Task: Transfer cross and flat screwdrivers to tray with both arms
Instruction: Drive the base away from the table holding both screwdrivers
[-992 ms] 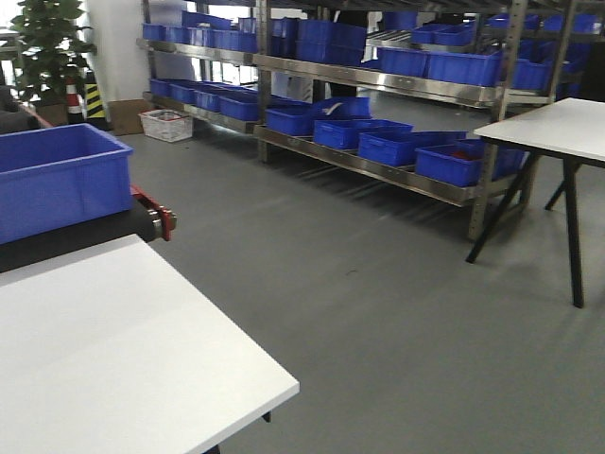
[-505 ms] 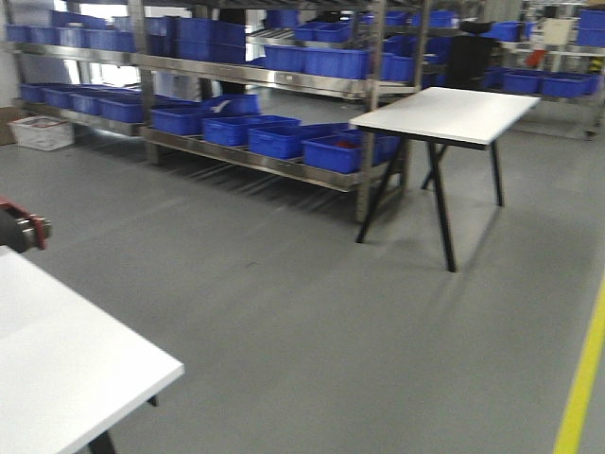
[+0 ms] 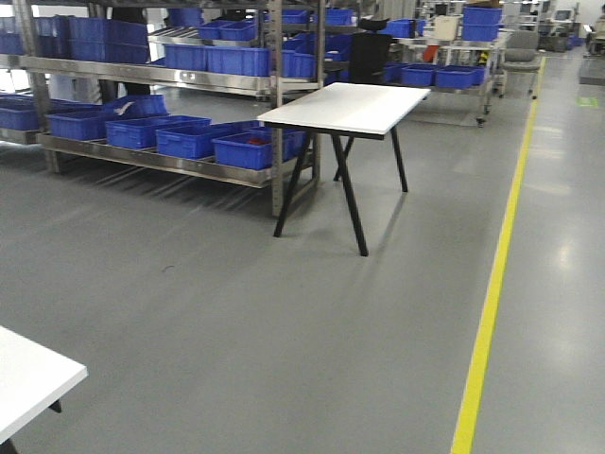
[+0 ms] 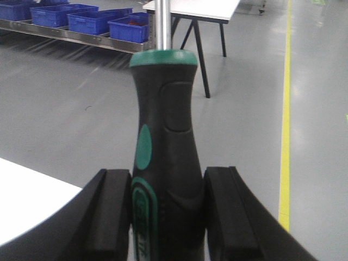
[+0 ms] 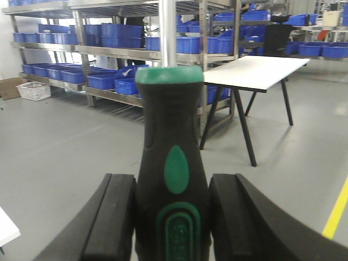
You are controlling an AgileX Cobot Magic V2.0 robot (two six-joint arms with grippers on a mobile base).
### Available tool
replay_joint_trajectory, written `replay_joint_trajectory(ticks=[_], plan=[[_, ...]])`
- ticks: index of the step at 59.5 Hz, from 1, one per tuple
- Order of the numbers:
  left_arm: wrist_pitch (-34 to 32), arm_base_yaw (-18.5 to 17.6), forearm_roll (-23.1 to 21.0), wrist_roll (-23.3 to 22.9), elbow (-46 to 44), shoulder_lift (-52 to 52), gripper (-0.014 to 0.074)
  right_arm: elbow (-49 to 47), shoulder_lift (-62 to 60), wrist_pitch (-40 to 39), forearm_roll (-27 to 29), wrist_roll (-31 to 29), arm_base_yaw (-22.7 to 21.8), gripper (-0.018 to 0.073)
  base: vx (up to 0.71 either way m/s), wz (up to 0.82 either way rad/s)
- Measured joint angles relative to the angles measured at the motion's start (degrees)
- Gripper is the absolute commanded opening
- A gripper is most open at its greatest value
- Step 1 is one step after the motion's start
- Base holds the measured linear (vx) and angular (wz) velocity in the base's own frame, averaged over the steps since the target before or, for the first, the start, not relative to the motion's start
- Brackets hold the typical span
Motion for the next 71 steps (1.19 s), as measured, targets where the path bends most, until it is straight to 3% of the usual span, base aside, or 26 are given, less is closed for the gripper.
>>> replay_joint_trajectory(ticks=[35,71], plan=[[0.0,0.0,0.0,0.0,0.0,-0.1,0.0,0.0,-0.2,-0.2,0.0,0.0,0.0,-0.0008,0.1,-0.22],[0.0,0.0,-0.1,0.0,0.0,-0.1,0.0,0.0,-0.2,-0.4,0.0,0.0,0.0,-0.0008,0.34,-0.07]])
